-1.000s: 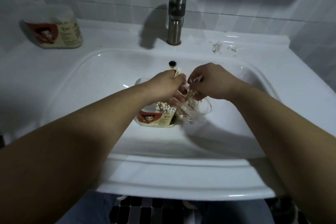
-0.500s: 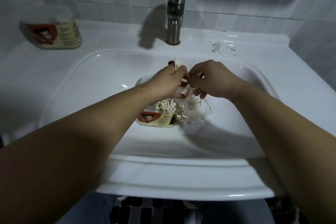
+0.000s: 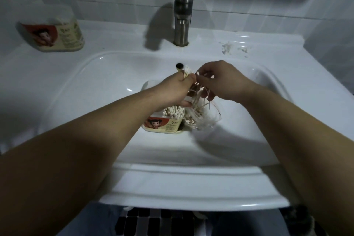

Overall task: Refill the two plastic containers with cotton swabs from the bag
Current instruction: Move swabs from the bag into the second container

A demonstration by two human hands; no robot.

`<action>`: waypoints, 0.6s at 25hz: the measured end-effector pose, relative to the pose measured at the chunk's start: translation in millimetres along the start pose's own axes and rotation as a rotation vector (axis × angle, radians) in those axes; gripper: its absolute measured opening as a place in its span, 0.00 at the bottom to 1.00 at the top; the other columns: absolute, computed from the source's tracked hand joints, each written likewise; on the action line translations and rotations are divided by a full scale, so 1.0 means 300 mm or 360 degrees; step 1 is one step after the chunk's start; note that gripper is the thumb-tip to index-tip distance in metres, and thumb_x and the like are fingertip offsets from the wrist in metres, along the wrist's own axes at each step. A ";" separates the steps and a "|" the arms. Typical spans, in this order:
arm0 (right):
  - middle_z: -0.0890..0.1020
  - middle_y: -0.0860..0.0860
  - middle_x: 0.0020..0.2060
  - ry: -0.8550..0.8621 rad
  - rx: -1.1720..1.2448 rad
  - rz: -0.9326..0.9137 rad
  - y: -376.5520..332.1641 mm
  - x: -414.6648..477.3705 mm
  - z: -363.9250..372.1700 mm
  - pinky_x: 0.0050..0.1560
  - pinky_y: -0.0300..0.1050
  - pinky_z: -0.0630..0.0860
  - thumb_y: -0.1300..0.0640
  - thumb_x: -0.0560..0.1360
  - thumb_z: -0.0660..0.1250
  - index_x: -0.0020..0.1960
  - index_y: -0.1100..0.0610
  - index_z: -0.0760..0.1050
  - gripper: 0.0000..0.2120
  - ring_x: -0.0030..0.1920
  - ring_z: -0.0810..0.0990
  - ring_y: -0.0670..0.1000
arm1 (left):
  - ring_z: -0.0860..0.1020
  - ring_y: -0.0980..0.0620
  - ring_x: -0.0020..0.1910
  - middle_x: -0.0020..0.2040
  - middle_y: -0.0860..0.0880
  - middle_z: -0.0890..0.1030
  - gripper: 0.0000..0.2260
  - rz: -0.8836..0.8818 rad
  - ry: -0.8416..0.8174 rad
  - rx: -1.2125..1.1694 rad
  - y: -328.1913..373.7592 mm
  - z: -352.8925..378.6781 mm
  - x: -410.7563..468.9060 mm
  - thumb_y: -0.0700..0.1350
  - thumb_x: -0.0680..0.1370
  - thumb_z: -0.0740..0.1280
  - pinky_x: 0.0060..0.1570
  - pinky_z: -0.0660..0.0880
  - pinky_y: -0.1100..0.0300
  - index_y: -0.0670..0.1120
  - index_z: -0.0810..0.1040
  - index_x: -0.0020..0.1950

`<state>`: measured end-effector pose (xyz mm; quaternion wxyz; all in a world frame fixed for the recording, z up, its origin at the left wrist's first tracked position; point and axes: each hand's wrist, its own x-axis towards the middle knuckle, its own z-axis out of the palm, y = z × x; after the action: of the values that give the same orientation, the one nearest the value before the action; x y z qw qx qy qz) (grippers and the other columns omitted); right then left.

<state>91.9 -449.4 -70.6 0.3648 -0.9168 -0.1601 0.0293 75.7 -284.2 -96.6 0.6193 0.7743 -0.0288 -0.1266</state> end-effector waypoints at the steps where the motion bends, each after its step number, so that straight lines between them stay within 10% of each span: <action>1: 0.85 0.55 0.33 0.0040 0.0024 -0.0002 0.003 0.007 -0.002 0.30 0.39 0.77 0.56 0.82 0.66 0.48 0.60 0.80 0.08 0.26 0.83 0.50 | 0.81 0.51 0.59 0.62 0.46 0.80 0.17 0.0007 -0.0014 -0.0023 0.001 -0.001 0.000 0.52 0.87 0.55 0.52 0.84 0.51 0.44 0.72 0.70; 9: 0.84 0.64 0.36 0.0054 0.0557 -0.0002 0.009 0.025 0.007 0.33 0.47 0.81 0.60 0.81 0.69 0.48 0.65 0.81 0.08 0.34 0.84 0.62 | 0.83 0.47 0.56 0.57 0.44 0.82 0.15 -0.0043 -0.0072 -0.0240 0.006 -0.003 0.003 0.52 0.87 0.56 0.51 0.84 0.48 0.44 0.71 0.68; 15: 0.83 0.64 0.33 0.0079 0.0669 0.0012 0.004 0.021 -0.008 0.30 0.43 0.77 0.61 0.80 0.69 0.49 0.70 0.80 0.10 0.29 0.80 0.56 | 0.76 0.52 0.46 0.53 0.49 0.81 0.16 0.0036 -0.0058 0.0264 -0.005 -0.016 0.015 0.55 0.86 0.55 0.42 0.73 0.54 0.48 0.70 0.68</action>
<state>98.6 -449.9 -69.4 0.5517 -0.8215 -0.1381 0.0408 80.9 -280.3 -97.9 0.5537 0.8202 -0.0592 -0.1310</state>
